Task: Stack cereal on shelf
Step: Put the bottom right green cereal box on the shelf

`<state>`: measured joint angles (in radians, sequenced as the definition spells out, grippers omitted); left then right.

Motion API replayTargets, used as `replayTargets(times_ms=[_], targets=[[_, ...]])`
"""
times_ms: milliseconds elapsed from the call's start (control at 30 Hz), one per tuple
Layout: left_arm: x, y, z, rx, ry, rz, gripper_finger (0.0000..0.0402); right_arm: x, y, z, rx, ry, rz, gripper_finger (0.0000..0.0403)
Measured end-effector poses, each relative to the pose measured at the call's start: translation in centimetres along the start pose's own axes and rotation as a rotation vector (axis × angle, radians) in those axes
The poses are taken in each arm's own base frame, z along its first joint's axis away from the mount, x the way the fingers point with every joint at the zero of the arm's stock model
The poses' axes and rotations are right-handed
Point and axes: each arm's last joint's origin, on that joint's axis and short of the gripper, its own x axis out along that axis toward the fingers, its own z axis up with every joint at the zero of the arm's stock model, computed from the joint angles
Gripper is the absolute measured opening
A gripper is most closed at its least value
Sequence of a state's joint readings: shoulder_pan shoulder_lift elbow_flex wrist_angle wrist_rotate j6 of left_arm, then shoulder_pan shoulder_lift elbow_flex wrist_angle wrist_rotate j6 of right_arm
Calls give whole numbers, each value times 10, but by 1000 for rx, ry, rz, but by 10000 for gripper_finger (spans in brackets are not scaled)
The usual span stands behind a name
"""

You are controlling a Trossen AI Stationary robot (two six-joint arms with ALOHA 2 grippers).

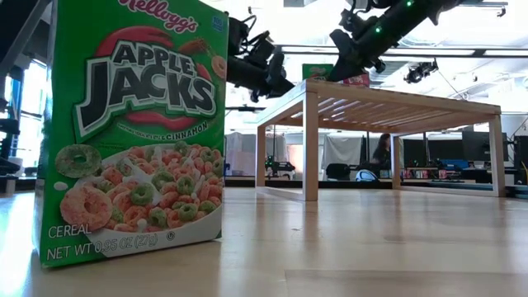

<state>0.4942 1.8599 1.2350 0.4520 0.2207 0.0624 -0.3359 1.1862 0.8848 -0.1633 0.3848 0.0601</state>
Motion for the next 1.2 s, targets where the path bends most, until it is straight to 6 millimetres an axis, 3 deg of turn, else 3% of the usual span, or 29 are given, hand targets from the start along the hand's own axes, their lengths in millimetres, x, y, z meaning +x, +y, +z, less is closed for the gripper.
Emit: replayTargets(times_ms=[1200], targets=[[1,-4,10,-8,-77,-16,0,-2,4,1,-3,-13,18,0]])
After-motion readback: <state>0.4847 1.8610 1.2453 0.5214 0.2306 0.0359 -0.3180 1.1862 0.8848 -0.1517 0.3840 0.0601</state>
